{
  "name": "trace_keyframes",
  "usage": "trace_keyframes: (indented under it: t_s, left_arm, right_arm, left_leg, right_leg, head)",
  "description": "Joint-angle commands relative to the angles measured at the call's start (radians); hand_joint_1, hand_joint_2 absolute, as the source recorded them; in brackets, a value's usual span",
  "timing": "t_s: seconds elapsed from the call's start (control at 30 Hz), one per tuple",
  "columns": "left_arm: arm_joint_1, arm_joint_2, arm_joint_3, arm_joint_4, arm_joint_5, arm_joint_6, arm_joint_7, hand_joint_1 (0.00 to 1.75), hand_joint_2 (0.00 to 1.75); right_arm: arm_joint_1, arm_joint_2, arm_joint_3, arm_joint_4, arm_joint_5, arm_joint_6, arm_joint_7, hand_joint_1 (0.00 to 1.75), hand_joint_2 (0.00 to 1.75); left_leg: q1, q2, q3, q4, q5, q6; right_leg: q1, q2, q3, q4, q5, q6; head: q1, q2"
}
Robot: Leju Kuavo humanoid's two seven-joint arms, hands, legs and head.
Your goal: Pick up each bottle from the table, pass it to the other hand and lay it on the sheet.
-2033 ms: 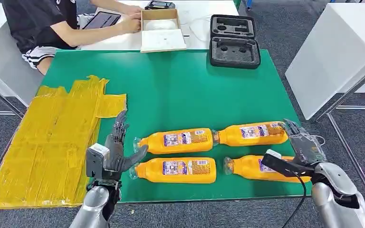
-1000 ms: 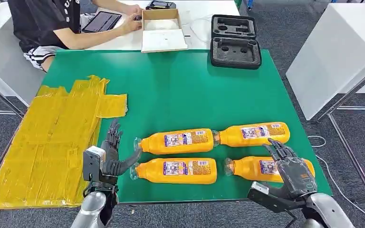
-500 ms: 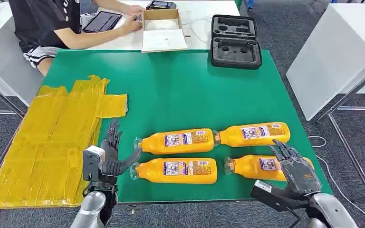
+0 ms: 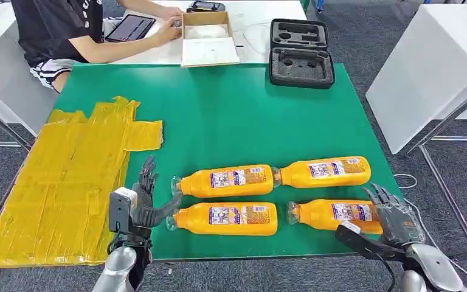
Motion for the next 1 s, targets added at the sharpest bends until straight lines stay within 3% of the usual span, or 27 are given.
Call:
trace_keyframes:
  t_s: [0.03, 0.33, 0.37, 0.4, 0.43, 0.47, 0.5, 0.53, 0.57, 0.73, 1.0]
  left_arm:
    - [-0.049, -0.010, 0.010, 0.096, 0.011, -0.009, 0.008, 0.00, 1.75]
    - [-0.064, -0.004, -0.007, 0.122, 0.031, -0.003, 0.005, 0.00, 1.75]
    - [-0.068, -0.002, -0.013, 0.128, 0.038, -0.003, 0.004, 0.00, 1.75]
    - [-0.069, -0.003, -0.013, 0.128, 0.038, -0.002, 0.004, 0.00, 1.75]
    - [-0.069, -0.002, -0.013, 0.128, 0.039, -0.002, 0.004, 0.00, 1.75]
    - [-0.074, -0.001, -0.016, 0.136, 0.044, -0.001, 0.004, 0.00, 1.75]
    - [-0.074, -0.001, -0.016, 0.136, 0.044, -0.001, 0.004, 0.00, 1.75]
    - [-0.075, -0.002, -0.015, 0.139, 0.048, 0.001, 0.003, 0.00, 1.75]
    - [-0.078, 0.001, -0.017, 0.142, 0.054, 0.005, 0.002, 0.00, 1.75]
    - [-0.079, 0.004, -0.015, 0.148, 0.061, 0.009, 0.000, 0.00, 1.75]
    - [-0.070, 0.008, -0.015, 0.151, 0.068, 0.012, -0.004, 0.00, 1.75]
  right_arm:
    - [-0.049, 0.023, 0.019, 0.131, 0.032, 0.000, 0.029, 0.00, 1.75]
    - [-0.024, 0.007, 0.046, 0.192, 0.040, 0.074, 0.049, 0.00, 1.75]
    - [-0.007, -0.007, 0.053, 0.188, 0.033, 0.113, 0.060, 0.17, 1.75]
    - [-0.002, -0.009, 0.051, 0.188, 0.033, 0.111, 0.059, 0.17, 1.75]
    - [0.002, -0.010, 0.051, 0.188, 0.033, 0.110, 0.059, 0.58, 1.75]
    - [0.011, -0.016, 0.053, 0.184, 0.030, 0.138, 0.064, 0.75, 1.75]
    - [0.011, -0.016, 0.053, 0.184, 0.030, 0.138, 0.064, 0.75, 1.75]
    - [0.016, -0.018, 0.053, 0.183, 0.029, 0.150, 0.067, 1.34, 1.75]
    - [0.021, -0.023, 0.058, 0.183, 0.025, 0.175, 0.072, 1.50, 1.75]
    - [0.025, -0.030, 0.061, 0.191, 0.023, 0.195, 0.077, 1.45, 1.75]
    - [0.017, -0.032, 0.072, 0.204, 0.021, 0.206, 0.078, 1.57, 1.75]
  left_leg:
    - [0.001, 0.002, 0.008, 0.000, -0.003, -0.003]
    - [0.001, 0.001, 0.011, 0.000, -0.005, -0.003]
    - [0.001, 0.001, 0.007, 0.000, -0.003, -0.003]
    - [0.001, 0.001, 0.010, 0.000, -0.005, -0.003]
    - [0.001, 0.000, 0.007, 0.000, -0.003, -0.002]
    - [0.001, 0.000, 0.012, 0.000, -0.005, -0.004]
    - [0.001, -0.001, 0.007, -0.001, -0.003, -0.002]
    - [0.001, -0.001, 0.010, 0.000, -0.004, -0.003]
    - [0.002, -0.001, 0.014, 0.001, -0.006, -0.004]
    - [0.001, -0.001, 0.009, -0.001, -0.003, -0.001]
    - [0.002, 0.000, 0.020, 0.000, -0.008, -0.003]
  right_leg:
    - [0.001, 0.000, 0.009, -0.002, -0.003, -0.001]
    - [0.002, -0.001, 0.012, -0.002, -0.004, -0.001]
    - [0.001, -0.001, 0.008, -0.002, -0.003, -0.001]
    - [0.001, -0.001, 0.012, -0.002, -0.004, -0.001]
    - [0.001, -0.002, 0.008, -0.002, -0.003, -0.001]
    - [0.002, -0.003, 0.014, -0.002, -0.005, -0.002]
    - [0.001, -0.003, 0.008, -0.002, -0.003, -0.001]
    - [0.002, -0.003, 0.012, -0.002, -0.004, -0.001]
    - [0.002, -0.004, 0.015, -0.002, -0.006, -0.002]
    - [0.001, -0.002, 0.010, -0.002, -0.003, 0.000]
    - [0.002, -0.002, 0.021, -0.003, -0.008, 0.000]
  head:
    - [0.000, 0.000]
    - [0.000, 0.000]
    - [0.000, 0.000]
    - [0.000, 0.000]
    - [0.000, 0.000]
    - [0.000, 0.000]
    - [0.000, 0.000]
    - [0.000, 0.000]
    - [0.000, 0.000]
    - [0.000, 0.000]
    - [0.000, 0.000]
